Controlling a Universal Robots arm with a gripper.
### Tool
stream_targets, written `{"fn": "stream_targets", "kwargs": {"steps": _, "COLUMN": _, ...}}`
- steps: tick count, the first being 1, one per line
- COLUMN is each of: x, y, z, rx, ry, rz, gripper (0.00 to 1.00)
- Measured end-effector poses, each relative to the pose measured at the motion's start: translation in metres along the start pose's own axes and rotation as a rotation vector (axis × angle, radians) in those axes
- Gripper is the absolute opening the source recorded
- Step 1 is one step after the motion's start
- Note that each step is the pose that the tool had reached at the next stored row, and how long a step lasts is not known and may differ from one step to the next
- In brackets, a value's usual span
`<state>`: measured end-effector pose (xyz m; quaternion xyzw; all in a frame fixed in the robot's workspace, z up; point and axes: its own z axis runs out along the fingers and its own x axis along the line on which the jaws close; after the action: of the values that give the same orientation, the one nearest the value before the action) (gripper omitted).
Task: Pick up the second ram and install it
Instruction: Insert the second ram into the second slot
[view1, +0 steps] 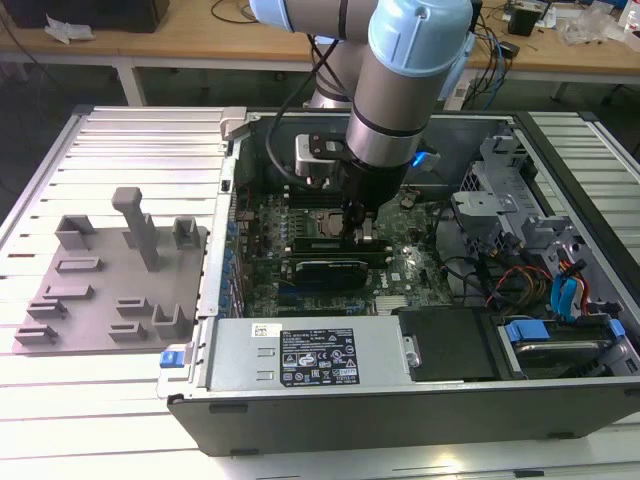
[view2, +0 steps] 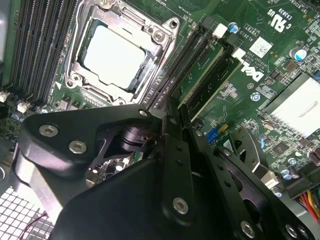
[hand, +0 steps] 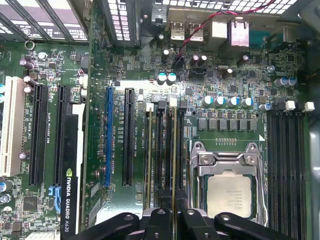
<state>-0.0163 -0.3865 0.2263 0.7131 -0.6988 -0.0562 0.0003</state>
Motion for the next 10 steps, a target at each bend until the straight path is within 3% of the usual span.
{"fn": "stream_targets", "kwargs": {"steps": 10, "x": -0.002, "y": -0.0004, "z": 0.0048, "rx": -0.0008, "ry": 0.0007, "rz": -0.009, "gripper": 0.11}}
